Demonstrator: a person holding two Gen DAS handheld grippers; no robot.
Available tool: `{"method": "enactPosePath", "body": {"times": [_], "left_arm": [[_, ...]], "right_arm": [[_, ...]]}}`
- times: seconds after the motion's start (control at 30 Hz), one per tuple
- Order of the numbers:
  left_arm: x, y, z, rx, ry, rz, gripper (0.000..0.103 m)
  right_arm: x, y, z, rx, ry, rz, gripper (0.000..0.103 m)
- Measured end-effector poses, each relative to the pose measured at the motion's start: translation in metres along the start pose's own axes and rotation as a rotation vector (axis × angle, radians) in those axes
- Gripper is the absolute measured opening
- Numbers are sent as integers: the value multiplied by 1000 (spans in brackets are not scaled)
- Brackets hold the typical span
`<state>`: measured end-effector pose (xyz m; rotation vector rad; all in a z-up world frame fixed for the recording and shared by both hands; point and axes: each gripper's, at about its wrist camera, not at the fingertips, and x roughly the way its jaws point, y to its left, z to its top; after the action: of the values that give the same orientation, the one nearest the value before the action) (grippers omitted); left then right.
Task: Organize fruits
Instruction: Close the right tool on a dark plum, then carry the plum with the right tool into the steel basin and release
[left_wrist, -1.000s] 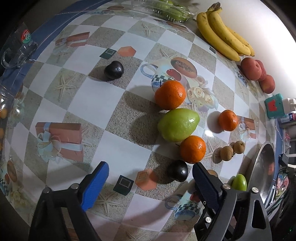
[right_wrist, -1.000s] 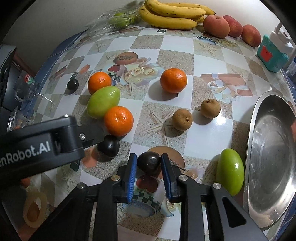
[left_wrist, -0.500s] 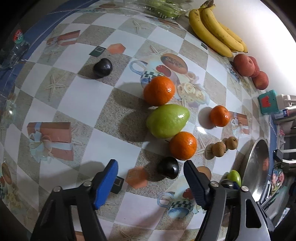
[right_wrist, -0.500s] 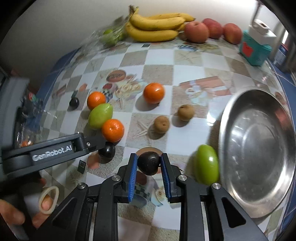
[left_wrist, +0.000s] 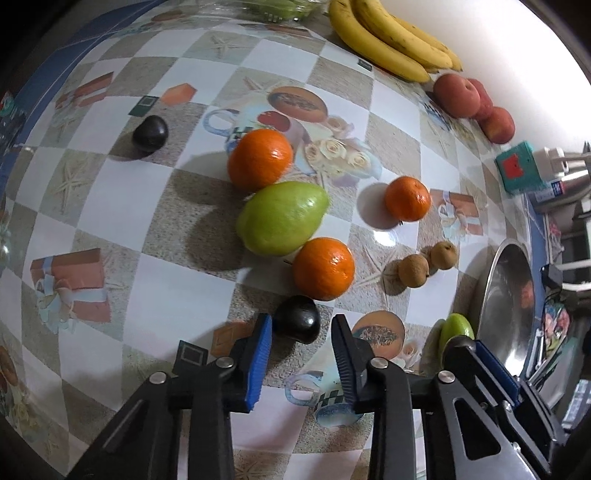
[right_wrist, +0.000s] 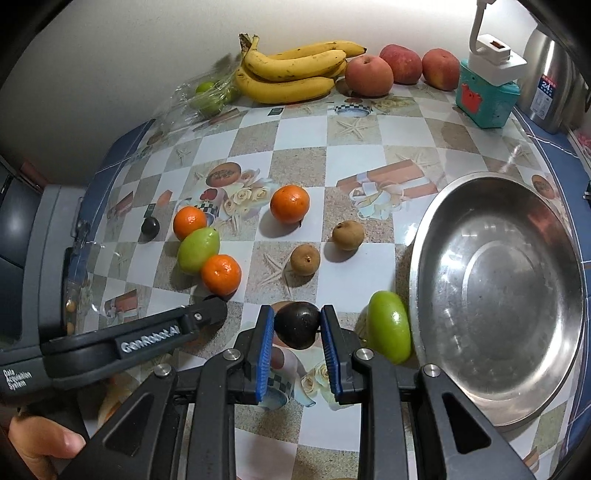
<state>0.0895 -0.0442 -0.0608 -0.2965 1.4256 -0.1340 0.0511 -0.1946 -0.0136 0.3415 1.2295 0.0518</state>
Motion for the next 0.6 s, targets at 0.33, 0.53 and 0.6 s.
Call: {"method": "enactPosePath", "body": {"times": [0.33, 0.53, 0.6], "left_arm": [[1, -2, 1, 17, -16, 36, 28], [-7, 4, -2, 8, -20, 3, 28], [-13, 4, -4, 10, -29, -14, 28]], "right_arm": [[-1, 0, 0, 1, -3, 6, 27], [-2, 0, 0, 7, -6, 11, 27], [-3, -1, 0, 8, -8, 15, 27]]}}
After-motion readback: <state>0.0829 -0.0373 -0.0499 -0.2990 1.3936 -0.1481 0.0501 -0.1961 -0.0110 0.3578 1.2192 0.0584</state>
